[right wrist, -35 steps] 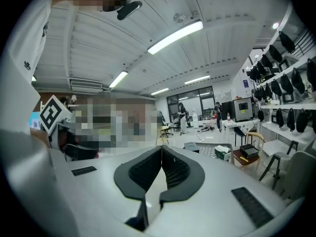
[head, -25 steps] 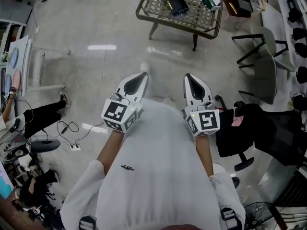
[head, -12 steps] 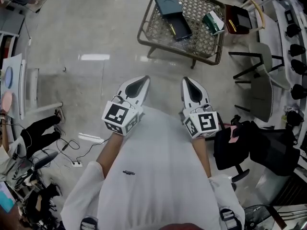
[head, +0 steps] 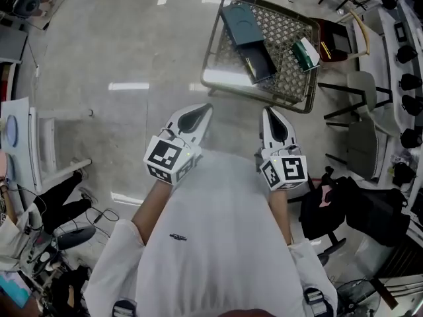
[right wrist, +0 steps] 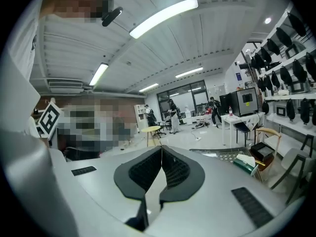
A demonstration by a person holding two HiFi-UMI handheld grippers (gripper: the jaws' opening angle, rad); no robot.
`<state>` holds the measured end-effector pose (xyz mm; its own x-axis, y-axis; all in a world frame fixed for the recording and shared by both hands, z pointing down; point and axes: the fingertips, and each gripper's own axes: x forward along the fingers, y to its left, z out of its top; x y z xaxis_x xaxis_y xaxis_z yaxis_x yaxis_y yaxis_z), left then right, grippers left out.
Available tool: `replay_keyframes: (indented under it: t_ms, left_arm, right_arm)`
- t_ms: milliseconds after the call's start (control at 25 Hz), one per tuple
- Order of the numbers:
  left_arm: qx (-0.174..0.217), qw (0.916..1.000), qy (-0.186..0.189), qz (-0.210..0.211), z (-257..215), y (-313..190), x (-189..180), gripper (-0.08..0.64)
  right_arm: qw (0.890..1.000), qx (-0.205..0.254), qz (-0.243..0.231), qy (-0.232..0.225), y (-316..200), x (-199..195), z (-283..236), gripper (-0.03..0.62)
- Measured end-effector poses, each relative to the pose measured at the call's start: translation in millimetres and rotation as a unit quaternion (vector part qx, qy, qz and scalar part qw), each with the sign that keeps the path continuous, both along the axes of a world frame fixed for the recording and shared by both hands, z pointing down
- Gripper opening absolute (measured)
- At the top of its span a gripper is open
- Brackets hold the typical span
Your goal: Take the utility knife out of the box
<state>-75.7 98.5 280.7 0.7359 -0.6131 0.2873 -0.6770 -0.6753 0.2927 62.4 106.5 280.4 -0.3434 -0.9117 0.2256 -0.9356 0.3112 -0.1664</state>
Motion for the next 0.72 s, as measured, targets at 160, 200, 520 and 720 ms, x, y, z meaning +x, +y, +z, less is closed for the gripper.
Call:
replay_keyframes:
  t_ms: [160, 200, 520, 720]
  left_arm:
    - [0.003, 0.9999, 0.002, 0.015, 1, -32, -4, 0.0]
    - [0.003, 0.9998, 0.001, 0.018, 1, -38, -3, 0.002]
    - [-0.017, 0.9998, -0.007, 0.008, 4, -77, 19, 0.001]
    - [-0.027, 0.9994, -0.009, -0.018, 2, -89, 22, 0.002]
  right_arm:
    - [1.0, -0.004, 0.015, 0.003, -27, -2, 4, -0.002]
    - [1.0, -0.007, 0.016, 0.002, -33, -2, 6, -0.002]
    - [1.0, -0.03, -0.002, -0.003, -81, 15, 22, -0.002]
    - [0.999, -0.039, -0.034, 0.004, -101, 19, 21, -0.002]
